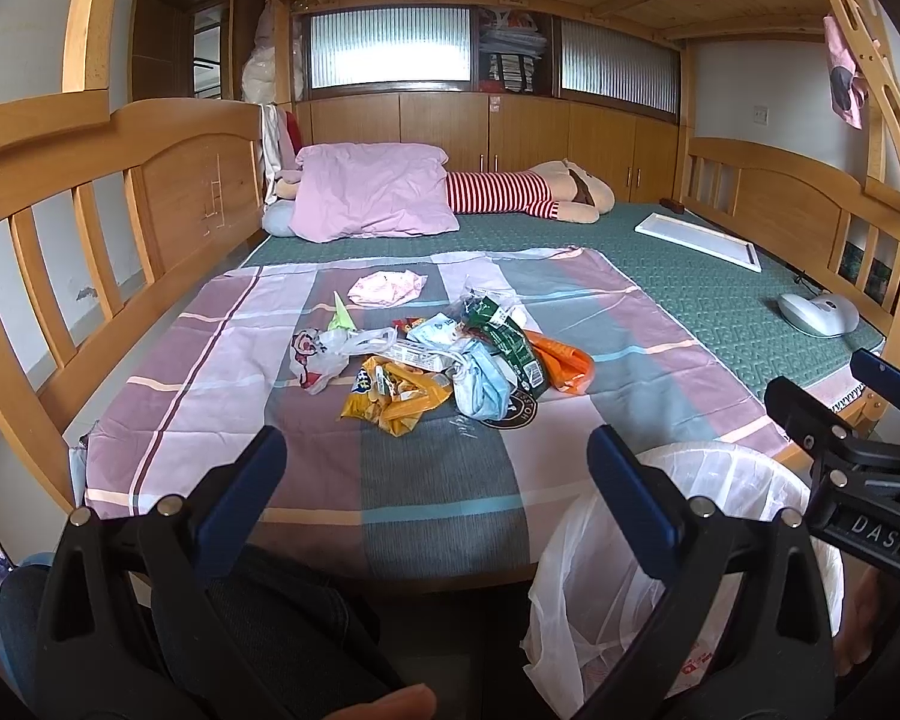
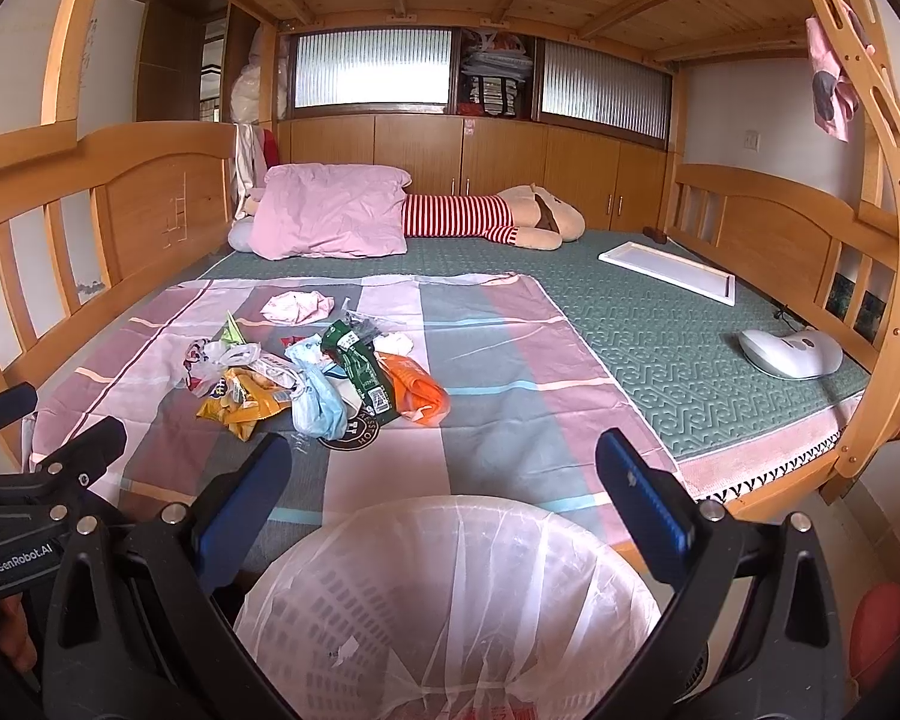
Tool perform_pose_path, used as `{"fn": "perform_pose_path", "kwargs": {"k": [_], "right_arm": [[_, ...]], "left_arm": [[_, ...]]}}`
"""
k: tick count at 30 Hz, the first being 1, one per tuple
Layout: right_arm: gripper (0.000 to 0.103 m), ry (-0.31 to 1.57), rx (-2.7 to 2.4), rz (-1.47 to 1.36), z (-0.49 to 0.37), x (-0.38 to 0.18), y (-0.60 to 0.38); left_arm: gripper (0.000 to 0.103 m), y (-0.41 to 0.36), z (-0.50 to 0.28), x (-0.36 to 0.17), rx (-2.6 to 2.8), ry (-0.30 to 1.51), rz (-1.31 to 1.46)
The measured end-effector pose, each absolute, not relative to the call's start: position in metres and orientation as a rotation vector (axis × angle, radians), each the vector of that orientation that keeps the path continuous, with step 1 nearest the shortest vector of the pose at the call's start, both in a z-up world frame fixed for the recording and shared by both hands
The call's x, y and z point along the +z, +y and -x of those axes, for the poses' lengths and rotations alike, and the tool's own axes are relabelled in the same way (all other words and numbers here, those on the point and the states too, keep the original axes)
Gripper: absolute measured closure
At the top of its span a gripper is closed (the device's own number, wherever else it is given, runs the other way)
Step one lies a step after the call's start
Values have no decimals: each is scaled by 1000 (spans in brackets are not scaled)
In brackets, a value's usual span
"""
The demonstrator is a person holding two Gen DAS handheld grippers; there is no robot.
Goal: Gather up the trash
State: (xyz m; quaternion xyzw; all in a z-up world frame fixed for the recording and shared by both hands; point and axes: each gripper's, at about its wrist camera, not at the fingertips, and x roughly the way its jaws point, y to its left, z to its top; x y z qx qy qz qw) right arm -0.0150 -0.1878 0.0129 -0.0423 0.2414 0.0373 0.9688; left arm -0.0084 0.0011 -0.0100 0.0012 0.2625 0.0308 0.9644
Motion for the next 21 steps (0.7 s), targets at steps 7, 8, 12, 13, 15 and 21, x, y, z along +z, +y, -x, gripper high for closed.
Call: {"fn": "perform_pose_path", "kwargs": {"k": [7,8,12,13,15,21], "right_arm": [[3,490,75,84,15,12,-189],[3,490,75,83,15,12,-189],[3,491,75,82,15,11,-188],[3,491,75,82,15,11,-188],[3,491,75,82,15,11,-189],[3,492,78,79,15,10,-189]], "left_arm": [[3,1,8,-11,62,536,-1],[3,1,9,-12,62,537,0],[3,1,9,-13,65,540,0],[3,1,9,-13,65,541,0],[3,1,8,-13,65,542,0],[3,1,8,-13,67,545,2]]}}
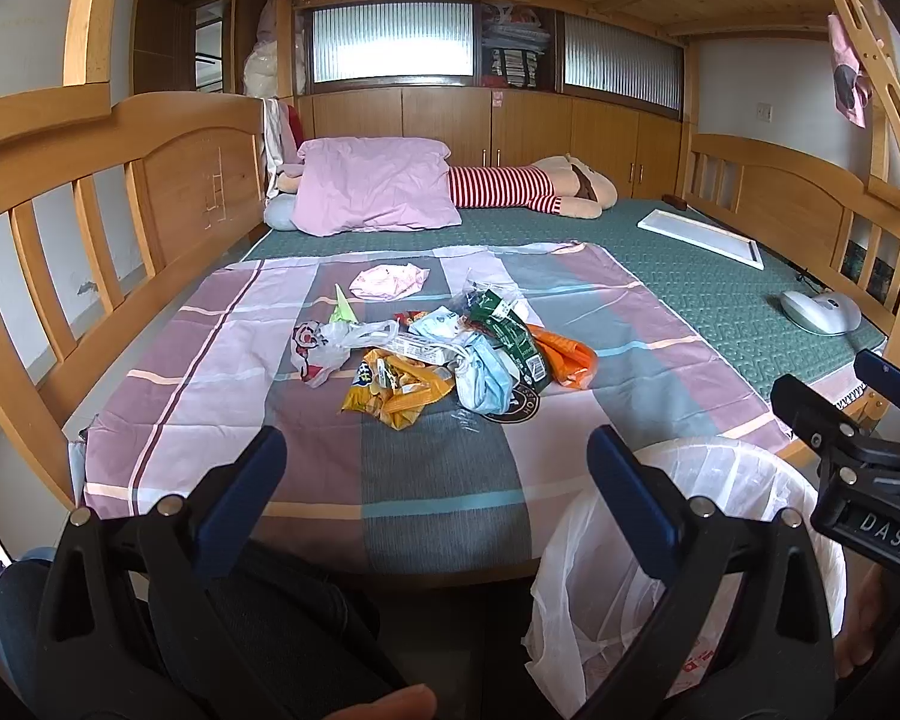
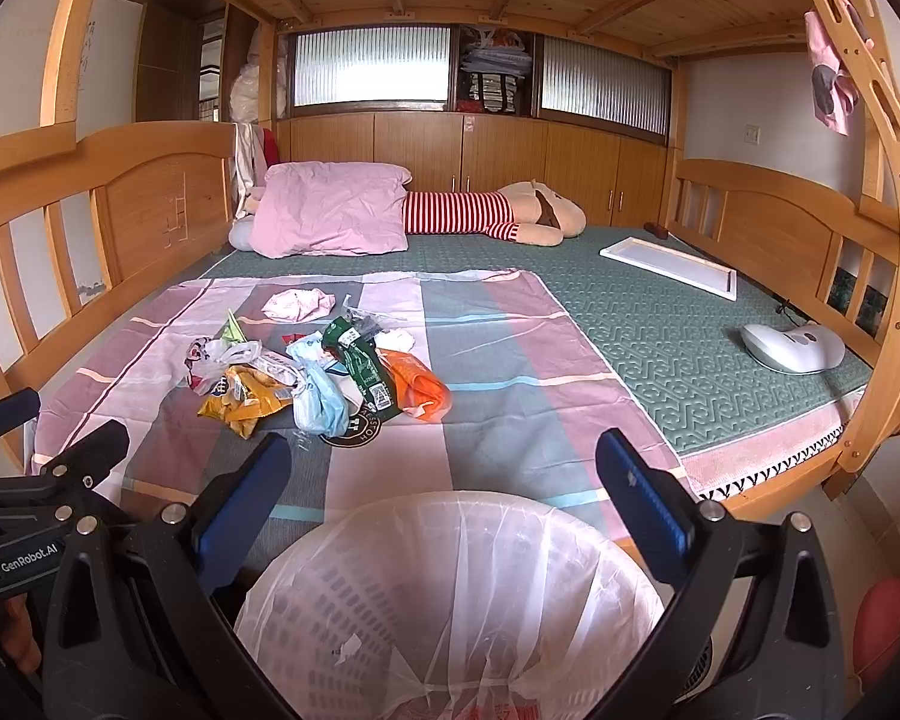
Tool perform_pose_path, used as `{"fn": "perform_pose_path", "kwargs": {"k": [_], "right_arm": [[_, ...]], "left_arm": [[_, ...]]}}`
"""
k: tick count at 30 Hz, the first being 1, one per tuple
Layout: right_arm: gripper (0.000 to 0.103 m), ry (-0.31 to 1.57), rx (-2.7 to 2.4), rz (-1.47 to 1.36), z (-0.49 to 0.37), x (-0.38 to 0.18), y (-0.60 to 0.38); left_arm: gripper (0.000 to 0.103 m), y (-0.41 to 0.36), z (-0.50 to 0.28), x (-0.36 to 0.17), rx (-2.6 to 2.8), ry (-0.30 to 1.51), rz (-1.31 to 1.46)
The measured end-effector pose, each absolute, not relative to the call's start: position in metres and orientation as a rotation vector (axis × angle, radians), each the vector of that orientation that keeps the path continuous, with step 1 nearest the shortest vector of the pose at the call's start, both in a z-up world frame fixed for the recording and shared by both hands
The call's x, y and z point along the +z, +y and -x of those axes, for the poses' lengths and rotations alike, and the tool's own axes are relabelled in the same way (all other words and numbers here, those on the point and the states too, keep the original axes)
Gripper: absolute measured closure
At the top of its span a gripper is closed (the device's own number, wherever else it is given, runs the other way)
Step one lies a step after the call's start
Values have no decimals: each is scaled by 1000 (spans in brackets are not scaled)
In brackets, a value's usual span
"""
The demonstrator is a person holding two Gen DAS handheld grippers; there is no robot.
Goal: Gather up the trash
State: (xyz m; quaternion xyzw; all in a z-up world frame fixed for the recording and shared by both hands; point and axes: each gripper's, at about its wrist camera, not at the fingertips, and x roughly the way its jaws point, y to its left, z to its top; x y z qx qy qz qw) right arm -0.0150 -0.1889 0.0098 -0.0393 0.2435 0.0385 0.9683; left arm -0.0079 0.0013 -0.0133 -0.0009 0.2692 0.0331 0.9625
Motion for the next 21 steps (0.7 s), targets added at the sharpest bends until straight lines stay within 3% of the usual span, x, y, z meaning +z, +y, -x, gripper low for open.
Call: {"fn": "perform_pose_path", "kwargs": {"k": [21], "right_arm": [[3,501,78,71,16,5,-190]], "left_arm": [[3,3,5,-16,72,564,4]]}}
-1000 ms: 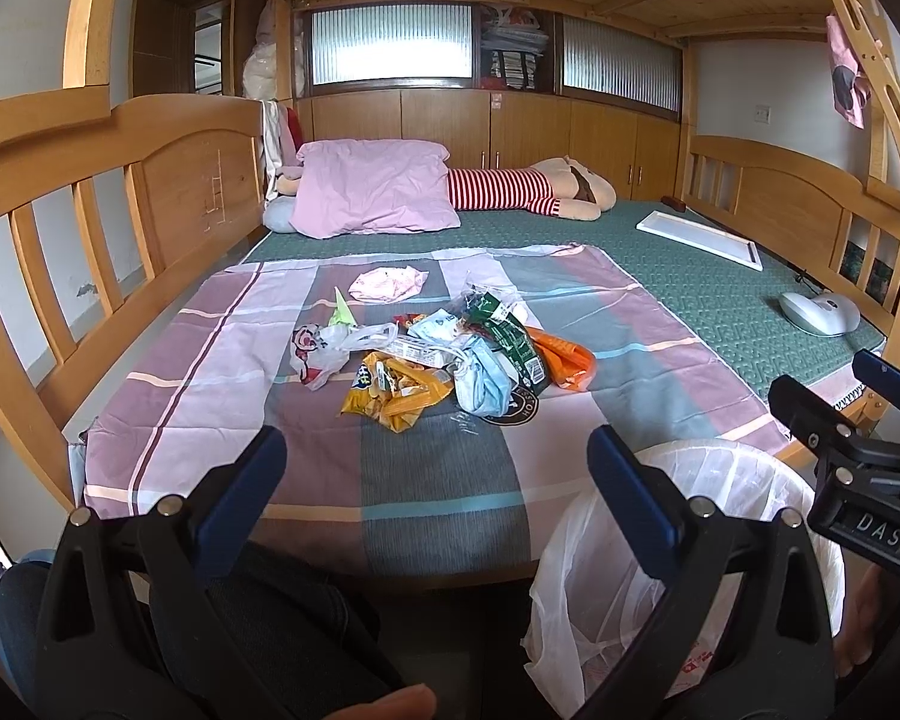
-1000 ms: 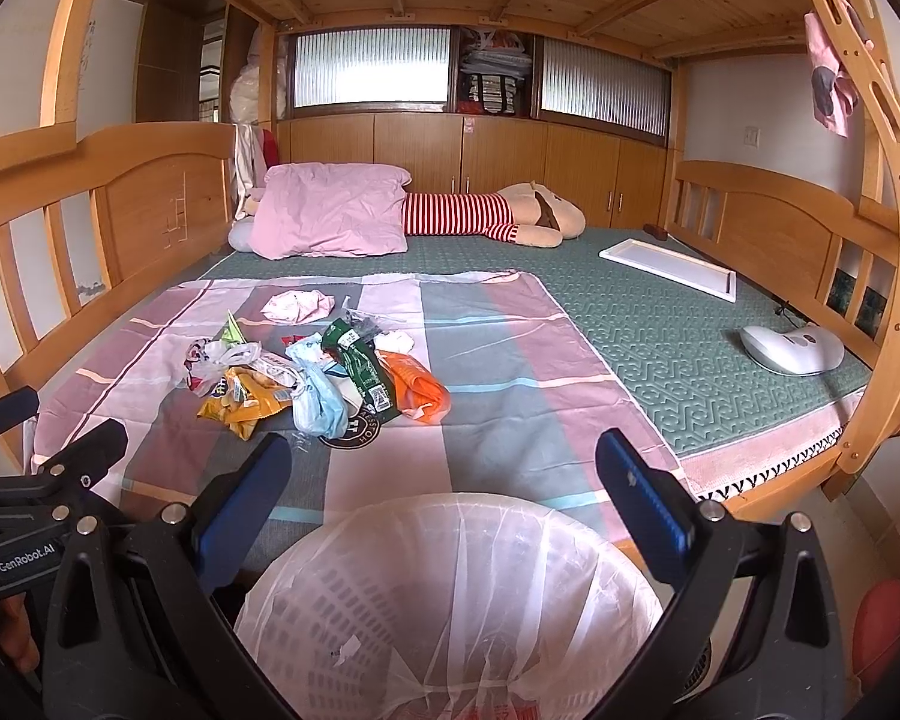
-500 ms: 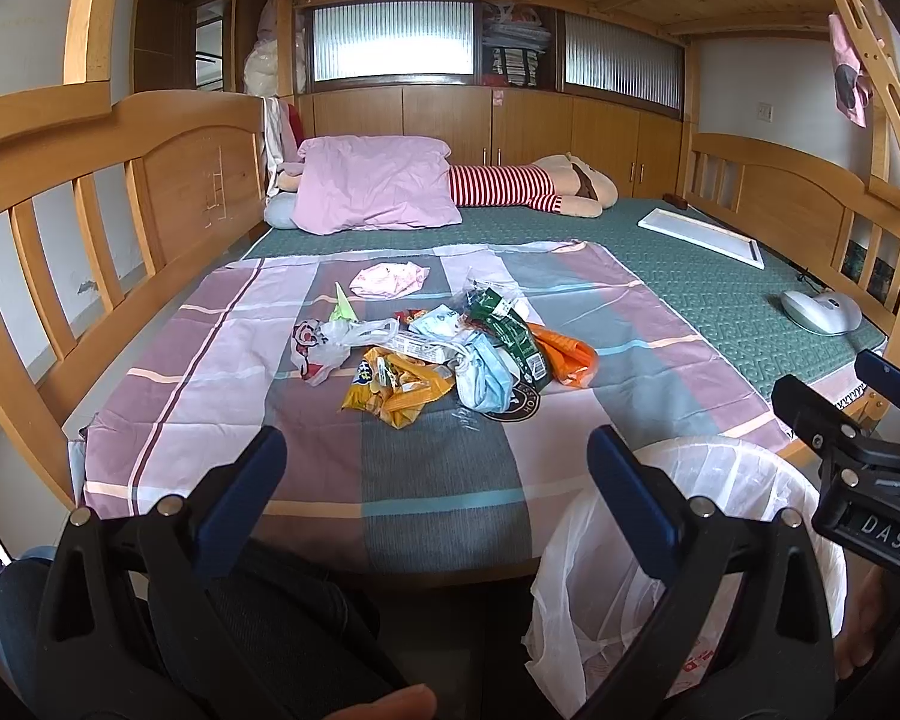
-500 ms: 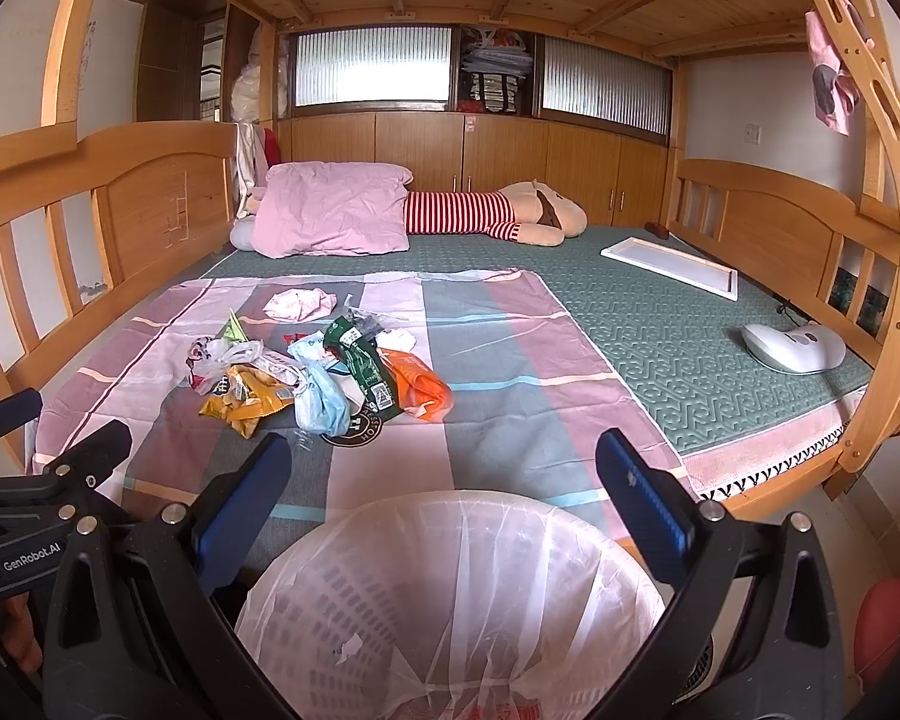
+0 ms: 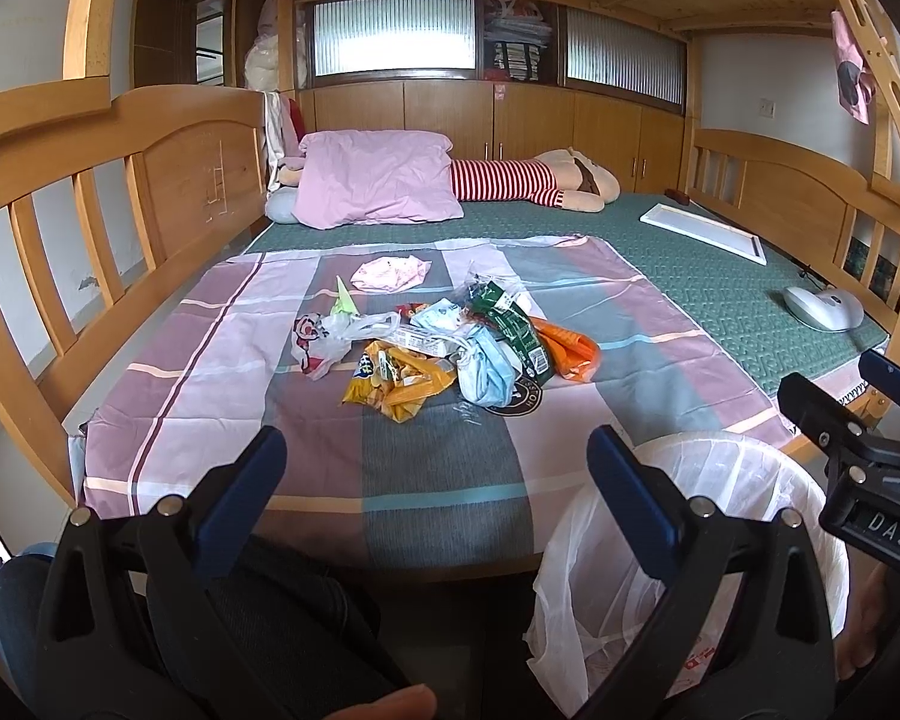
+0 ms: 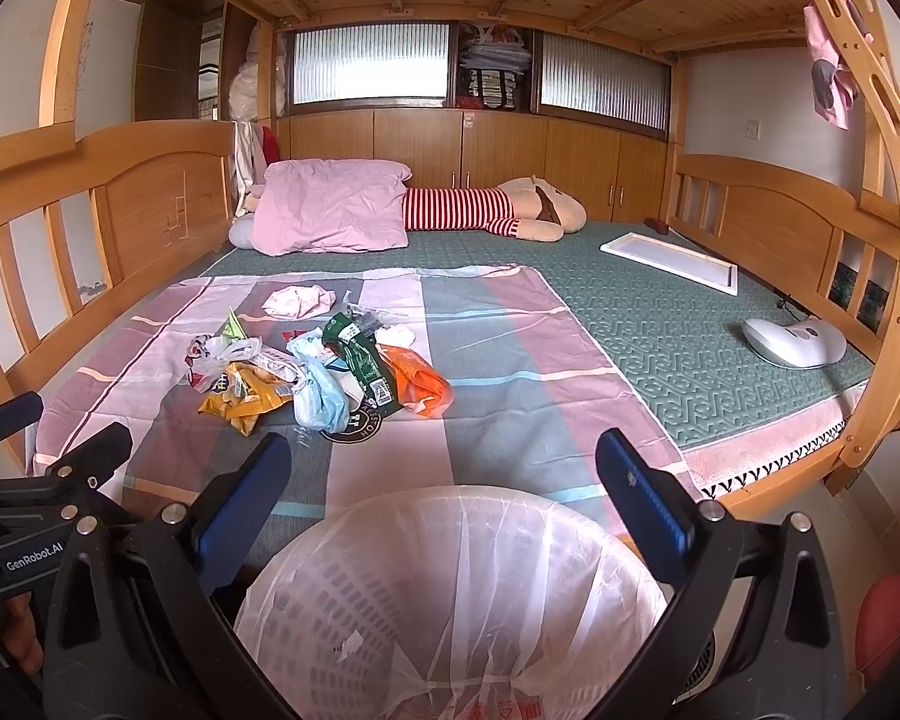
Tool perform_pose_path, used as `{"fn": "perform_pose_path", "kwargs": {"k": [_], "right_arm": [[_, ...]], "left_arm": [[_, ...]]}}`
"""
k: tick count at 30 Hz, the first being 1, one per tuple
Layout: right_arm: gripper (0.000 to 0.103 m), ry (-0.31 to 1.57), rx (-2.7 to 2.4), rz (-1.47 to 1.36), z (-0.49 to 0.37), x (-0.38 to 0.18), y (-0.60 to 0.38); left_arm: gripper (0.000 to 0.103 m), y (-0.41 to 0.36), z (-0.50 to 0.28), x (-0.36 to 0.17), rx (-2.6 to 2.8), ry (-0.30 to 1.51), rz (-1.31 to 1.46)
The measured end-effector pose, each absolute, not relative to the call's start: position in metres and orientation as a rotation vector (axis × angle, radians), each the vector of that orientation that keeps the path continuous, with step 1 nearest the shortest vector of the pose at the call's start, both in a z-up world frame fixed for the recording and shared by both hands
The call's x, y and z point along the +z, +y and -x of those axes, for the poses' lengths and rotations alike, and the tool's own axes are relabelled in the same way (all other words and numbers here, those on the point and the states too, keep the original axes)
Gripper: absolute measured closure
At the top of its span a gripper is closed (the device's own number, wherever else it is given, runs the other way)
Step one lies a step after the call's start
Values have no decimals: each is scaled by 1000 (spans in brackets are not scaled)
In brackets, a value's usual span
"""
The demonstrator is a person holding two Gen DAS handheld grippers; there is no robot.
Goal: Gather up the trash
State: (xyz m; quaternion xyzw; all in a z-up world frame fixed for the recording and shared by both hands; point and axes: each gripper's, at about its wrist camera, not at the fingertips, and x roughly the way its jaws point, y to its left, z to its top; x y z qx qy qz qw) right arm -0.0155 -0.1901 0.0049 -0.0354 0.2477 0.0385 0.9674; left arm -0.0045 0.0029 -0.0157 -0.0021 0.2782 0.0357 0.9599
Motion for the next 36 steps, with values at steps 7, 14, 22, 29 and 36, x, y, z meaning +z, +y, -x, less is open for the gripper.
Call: {"fn": "perform_pose_path", "kwargs": {"k": [7,14,22,29,36], "right_arm": [[3,505,79,68,15,4,-192],[3,508,78,67,14,4,-193],[3,457,34,35,20,8,-200],[3,371,21,-47,29,16,-213],[3,271,-20,17,39,16,-203]], "left_arm": [[3,3,3,-16,73,566,5],[3,3,3,-16,73,567,4],[3,3,3,-23,70,578,9],[3,7,6,-23,63,561,31],[3,7,11,-16,32,507,35]]}}
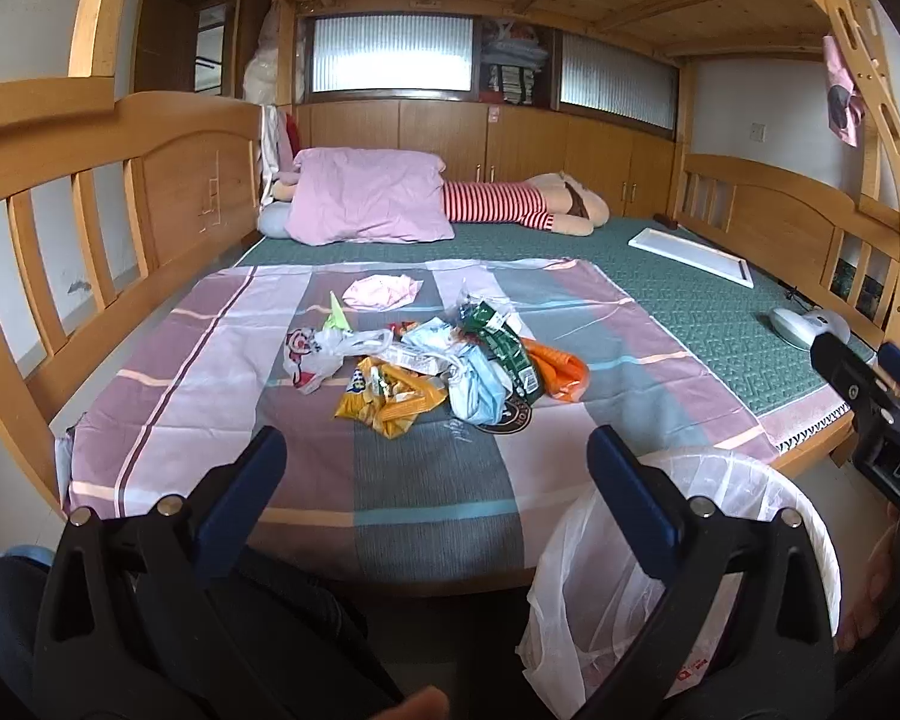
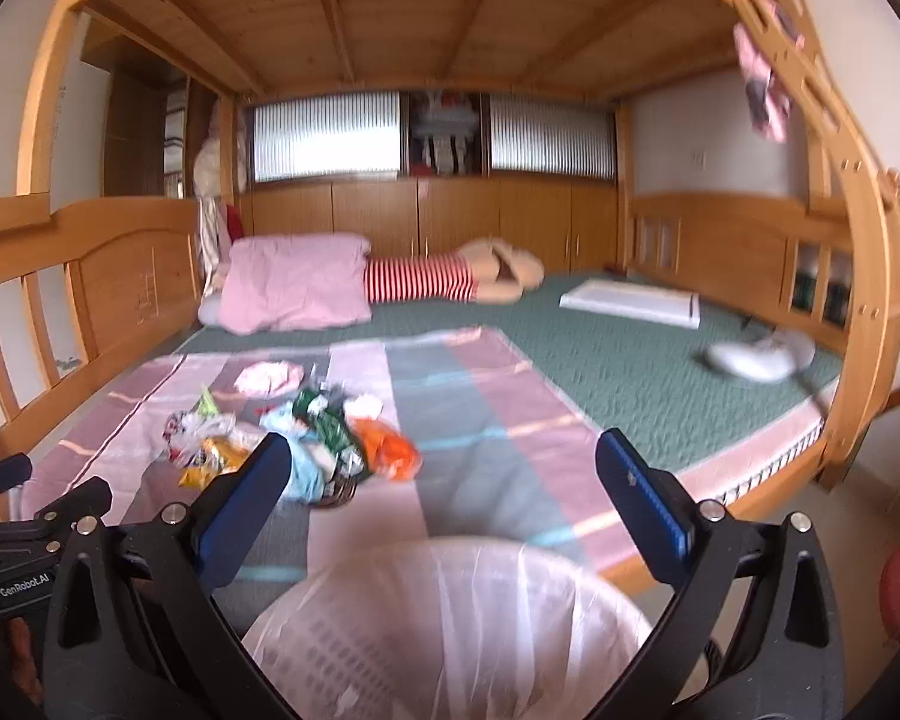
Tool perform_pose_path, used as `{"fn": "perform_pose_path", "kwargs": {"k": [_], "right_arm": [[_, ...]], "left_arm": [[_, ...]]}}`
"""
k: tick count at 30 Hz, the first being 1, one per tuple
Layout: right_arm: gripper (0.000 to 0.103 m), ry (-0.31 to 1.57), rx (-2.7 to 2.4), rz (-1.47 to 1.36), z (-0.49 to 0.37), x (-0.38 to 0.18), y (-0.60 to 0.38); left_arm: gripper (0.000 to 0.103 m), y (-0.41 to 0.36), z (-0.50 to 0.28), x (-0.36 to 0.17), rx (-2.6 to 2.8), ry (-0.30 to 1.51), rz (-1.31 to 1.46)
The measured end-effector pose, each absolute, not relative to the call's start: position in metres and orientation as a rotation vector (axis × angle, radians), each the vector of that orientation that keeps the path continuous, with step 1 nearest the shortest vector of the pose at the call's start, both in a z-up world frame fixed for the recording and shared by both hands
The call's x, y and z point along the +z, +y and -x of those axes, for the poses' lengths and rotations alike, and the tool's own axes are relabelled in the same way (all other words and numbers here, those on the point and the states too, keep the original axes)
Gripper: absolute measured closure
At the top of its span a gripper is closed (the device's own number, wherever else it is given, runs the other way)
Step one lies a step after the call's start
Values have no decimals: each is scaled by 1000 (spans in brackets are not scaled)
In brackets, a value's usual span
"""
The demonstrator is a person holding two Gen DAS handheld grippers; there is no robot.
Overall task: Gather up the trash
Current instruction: 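Reach the left gripper to the yellow chip bag and close on it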
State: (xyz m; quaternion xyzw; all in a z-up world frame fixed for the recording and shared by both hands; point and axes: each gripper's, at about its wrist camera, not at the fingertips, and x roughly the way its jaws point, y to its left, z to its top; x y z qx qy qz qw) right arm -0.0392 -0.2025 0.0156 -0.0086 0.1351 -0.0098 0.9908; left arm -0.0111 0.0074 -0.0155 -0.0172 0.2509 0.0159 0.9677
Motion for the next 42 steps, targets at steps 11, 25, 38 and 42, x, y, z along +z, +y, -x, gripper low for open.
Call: {"fn": "perform_pose_path", "kwargs": {"k": [11,25,38,42], "right_arm": [[3,300,-31,42,36,14,-204],[53,368,-1,-5,30,14,-204],[79,412,-6,-38,22,14,-208],[66,430,1,-47,19,13,-207]], "left_arm": [[9,6,6,-27,-71,564,87],[46,6,0,-32,-145,593,145],[57,8,0,-32,-129,605,151],[39,9,0,-32,-133,599,157]]}}
